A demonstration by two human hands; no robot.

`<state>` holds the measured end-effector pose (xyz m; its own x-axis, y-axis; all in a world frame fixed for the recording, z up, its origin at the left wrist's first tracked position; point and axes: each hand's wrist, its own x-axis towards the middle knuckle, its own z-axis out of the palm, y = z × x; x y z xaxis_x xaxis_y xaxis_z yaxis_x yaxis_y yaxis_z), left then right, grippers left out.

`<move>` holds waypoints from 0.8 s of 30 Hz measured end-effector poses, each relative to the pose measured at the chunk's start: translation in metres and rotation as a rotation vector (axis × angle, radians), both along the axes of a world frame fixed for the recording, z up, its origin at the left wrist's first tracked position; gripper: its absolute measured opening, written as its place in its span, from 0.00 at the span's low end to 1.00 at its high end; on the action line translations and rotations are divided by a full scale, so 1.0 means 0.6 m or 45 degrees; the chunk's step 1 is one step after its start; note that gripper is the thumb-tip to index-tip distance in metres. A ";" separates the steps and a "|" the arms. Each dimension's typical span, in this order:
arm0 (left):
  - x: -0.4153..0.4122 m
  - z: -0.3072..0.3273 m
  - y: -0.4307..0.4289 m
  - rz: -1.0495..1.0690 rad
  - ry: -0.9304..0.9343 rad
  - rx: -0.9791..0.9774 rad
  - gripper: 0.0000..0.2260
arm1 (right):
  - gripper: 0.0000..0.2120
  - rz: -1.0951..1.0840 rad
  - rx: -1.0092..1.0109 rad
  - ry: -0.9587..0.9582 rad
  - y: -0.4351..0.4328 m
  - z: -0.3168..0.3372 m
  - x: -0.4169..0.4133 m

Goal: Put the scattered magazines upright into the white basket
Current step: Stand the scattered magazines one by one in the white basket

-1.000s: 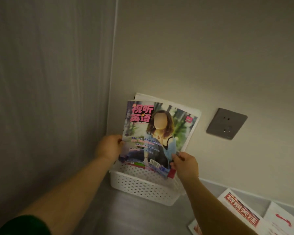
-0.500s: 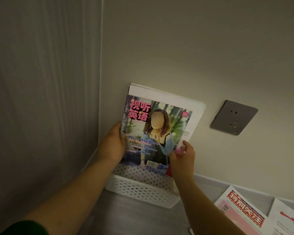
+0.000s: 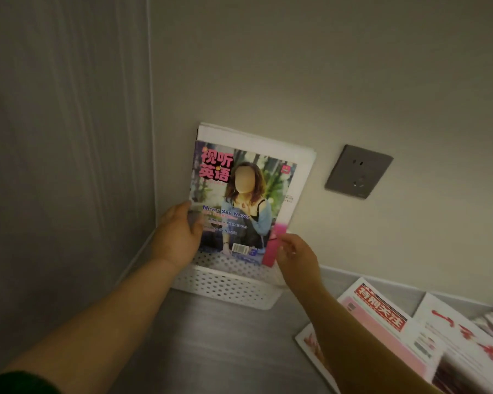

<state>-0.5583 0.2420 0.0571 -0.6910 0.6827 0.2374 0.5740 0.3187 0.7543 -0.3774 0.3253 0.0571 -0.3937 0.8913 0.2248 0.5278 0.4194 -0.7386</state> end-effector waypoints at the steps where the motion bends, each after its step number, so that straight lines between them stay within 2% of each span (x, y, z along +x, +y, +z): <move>1: 0.016 0.002 -0.010 -0.015 0.029 0.021 0.16 | 0.09 -0.015 -0.025 -0.001 -0.005 0.001 0.013; 3: 0.053 0.002 -0.031 -0.074 0.045 0.074 0.12 | 0.09 -0.010 -0.066 0.006 -0.016 0.005 0.040; 8: 0.183 -0.004 -0.084 -0.264 -0.171 0.081 0.07 | 0.09 0.037 -0.219 0.123 -0.050 0.021 0.131; 11: 0.285 -0.014 -0.105 -0.366 -0.204 0.014 0.07 | 0.10 0.043 -0.325 0.222 -0.074 0.027 0.225; 13: 0.360 -0.018 -0.109 -0.447 -0.192 -0.046 0.09 | 0.11 0.023 -0.352 0.192 -0.087 0.027 0.304; 19: 0.609 -0.025 -0.091 -0.653 -0.180 -0.150 0.13 | 0.08 -0.248 -0.409 0.025 -0.117 -0.001 0.622; 24: 0.808 -0.051 -0.070 -0.786 -0.115 -0.229 0.07 | 0.12 -0.679 -0.462 -0.101 -0.120 -0.041 0.916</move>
<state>-0.0738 0.2003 0.0263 -0.1704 0.9845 0.0419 0.6289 0.0759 0.7737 0.1721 0.2530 0.0324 0.1205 0.9829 -0.1390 0.6533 -0.1840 -0.7344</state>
